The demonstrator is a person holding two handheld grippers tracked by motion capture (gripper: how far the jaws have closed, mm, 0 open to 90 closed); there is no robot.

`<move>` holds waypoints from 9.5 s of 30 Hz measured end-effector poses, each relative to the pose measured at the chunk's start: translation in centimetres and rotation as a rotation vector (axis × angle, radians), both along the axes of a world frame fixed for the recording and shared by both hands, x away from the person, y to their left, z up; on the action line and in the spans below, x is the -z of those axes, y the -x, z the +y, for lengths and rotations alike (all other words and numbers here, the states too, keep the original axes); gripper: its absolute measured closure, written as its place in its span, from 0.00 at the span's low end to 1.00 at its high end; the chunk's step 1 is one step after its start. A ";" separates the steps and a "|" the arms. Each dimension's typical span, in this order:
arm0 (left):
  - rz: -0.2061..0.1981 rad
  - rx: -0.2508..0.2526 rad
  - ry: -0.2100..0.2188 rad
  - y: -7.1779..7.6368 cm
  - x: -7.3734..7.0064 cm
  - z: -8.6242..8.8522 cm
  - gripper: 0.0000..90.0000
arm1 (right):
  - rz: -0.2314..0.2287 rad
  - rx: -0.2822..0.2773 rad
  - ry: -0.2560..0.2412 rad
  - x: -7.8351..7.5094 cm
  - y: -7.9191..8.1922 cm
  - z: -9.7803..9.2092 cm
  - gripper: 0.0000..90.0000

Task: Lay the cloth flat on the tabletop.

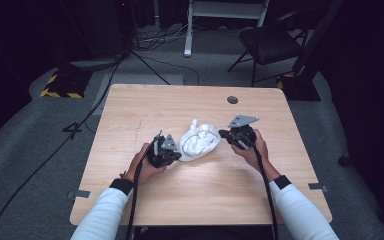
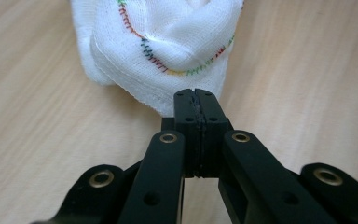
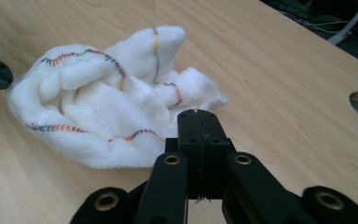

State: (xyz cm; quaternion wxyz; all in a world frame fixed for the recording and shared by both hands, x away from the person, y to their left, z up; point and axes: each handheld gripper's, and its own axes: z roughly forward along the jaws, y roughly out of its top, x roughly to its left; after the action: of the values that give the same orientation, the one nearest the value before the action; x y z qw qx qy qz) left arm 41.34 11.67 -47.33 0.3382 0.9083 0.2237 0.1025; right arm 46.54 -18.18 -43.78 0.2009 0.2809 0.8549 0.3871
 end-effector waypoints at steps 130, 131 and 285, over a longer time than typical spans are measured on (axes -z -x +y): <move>-0.073 -0.117 0.035 -1.0 -3.0 0.9 0.93 | 0.158 -0.004 0.150 4.6 5.9 -8.6 0.96; -0.077 -0.129 0.028 -0.8 -2.7 1.5 0.93 | 0.158 -0.003 0.148 4.6 5.9 -8.7 0.96; -0.041 -0.187 -0.044 -4.8 -0.8 -1.6 0.29 | 0.070 0.140 0.041 0.4 -0.2 -8.9 0.43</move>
State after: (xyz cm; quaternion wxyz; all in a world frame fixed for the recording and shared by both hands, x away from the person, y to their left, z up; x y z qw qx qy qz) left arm 46.12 10.11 -46.51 0.3119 0.8884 0.2980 0.1569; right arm 46.74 -27.11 -44.17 0.2032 0.3493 0.8474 0.3445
